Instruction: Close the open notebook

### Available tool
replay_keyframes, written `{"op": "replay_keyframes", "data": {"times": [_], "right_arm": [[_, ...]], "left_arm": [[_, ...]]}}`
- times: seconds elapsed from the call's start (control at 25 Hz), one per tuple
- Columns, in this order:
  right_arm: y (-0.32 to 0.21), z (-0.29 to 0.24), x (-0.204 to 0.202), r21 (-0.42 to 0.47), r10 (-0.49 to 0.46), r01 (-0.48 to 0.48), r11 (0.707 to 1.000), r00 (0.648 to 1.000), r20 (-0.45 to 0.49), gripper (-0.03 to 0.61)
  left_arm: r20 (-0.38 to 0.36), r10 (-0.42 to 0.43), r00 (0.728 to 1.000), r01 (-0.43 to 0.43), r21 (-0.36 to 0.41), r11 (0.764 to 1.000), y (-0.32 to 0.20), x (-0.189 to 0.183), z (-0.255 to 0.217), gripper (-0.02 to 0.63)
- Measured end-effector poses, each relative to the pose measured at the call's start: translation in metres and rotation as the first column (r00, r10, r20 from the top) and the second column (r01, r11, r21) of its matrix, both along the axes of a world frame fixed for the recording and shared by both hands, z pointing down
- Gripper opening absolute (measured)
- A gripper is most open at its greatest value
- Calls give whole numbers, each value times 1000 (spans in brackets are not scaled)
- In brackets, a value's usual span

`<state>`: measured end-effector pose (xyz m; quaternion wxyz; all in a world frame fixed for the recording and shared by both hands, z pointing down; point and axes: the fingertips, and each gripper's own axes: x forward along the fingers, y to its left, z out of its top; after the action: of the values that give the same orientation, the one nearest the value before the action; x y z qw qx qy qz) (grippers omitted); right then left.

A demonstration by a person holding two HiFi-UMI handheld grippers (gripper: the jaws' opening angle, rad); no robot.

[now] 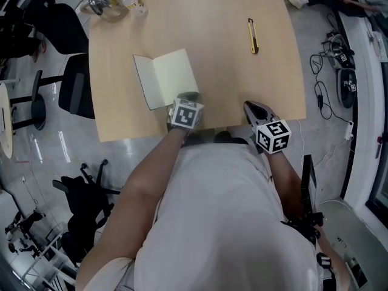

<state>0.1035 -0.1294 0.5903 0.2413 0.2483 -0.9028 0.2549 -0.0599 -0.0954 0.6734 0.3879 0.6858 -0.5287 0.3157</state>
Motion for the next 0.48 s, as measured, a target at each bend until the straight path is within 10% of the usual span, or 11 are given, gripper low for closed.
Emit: {"op": "replay_keyframes", "data": {"times": [0.48], "right_arm": [[1,-5,-46,20,-111,110,994,993,37,18]], "left_arm": [[58,-56,997,38,268,963,53,-13,-88,14]]}}
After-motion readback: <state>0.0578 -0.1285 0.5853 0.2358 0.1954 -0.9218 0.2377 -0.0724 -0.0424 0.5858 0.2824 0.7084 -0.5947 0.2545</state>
